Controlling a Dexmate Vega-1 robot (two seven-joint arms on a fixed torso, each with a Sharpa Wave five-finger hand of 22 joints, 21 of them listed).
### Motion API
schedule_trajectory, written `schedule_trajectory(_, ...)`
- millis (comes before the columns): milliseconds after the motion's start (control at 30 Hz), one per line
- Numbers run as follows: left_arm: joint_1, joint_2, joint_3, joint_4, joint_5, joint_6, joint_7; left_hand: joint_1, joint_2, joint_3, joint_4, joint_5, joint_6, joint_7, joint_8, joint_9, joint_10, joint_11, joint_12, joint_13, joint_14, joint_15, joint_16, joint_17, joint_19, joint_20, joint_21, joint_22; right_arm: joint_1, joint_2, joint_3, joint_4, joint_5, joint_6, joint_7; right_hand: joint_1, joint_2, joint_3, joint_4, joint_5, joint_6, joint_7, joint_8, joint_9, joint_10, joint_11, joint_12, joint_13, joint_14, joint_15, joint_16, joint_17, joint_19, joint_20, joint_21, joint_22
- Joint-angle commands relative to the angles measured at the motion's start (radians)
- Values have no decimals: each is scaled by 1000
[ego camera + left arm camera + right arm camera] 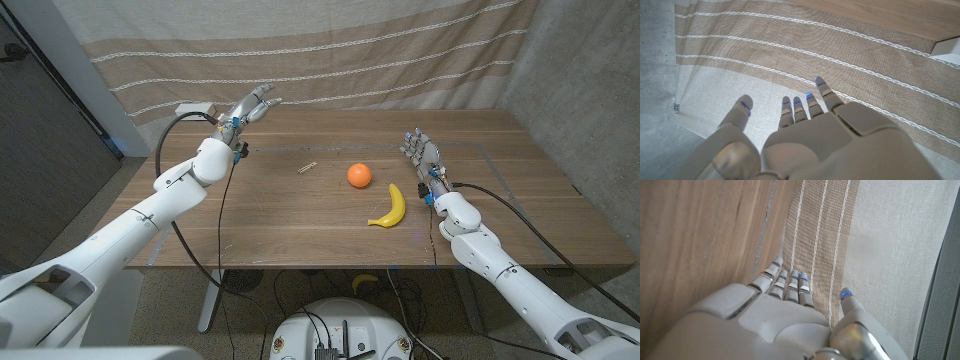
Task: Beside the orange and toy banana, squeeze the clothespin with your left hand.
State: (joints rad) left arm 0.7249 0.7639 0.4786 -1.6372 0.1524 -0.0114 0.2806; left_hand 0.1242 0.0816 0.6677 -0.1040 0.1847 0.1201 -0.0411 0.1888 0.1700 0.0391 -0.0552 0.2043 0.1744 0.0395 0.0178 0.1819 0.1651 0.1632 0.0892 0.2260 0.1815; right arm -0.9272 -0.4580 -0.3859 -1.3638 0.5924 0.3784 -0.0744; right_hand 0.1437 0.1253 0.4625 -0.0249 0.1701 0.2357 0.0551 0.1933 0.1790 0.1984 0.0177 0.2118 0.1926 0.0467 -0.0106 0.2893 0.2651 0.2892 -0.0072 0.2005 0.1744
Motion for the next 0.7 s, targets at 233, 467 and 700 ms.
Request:
schedule_trajectory(233,-11,26,30,-65,31,87,-86,8,-10,-1,-14,-2,21,-6,4,4,6,-6,0,4,4,-1,-3,4,-1,3,-4,3,-31,-9,14,-25,11,19,3,12,32,1,-6,7,10,-2,5,4,12,7,-2,5,14,7,1,2,0,9,5,2)
schedule_trajectory(467,-16,41,43,-111,60,157,-116,20,-4,-2,-36,-3,103,-7,26,6,14,-10,-1,4,10,-4,-2,5,-3,4,-8,4,-42,-13,16,-34,13,22,2,12,31,1,-8,7,10,-3,4,4,14,9,-2,5,15,9,0,2,1,10,5,2)
schedule_trajectory(700,-15,53,57,-163,109,244,-123,54,18,10,-61,-4,152,3,27,8,48,-20,6,5,36,-12,5,5,0,4,-10,4,-56,-18,19,-49,15,19,-1,14,30,1,-11,8,12,-7,4,4,20,12,0,5,15,8,-1,1,1,11,4,2)
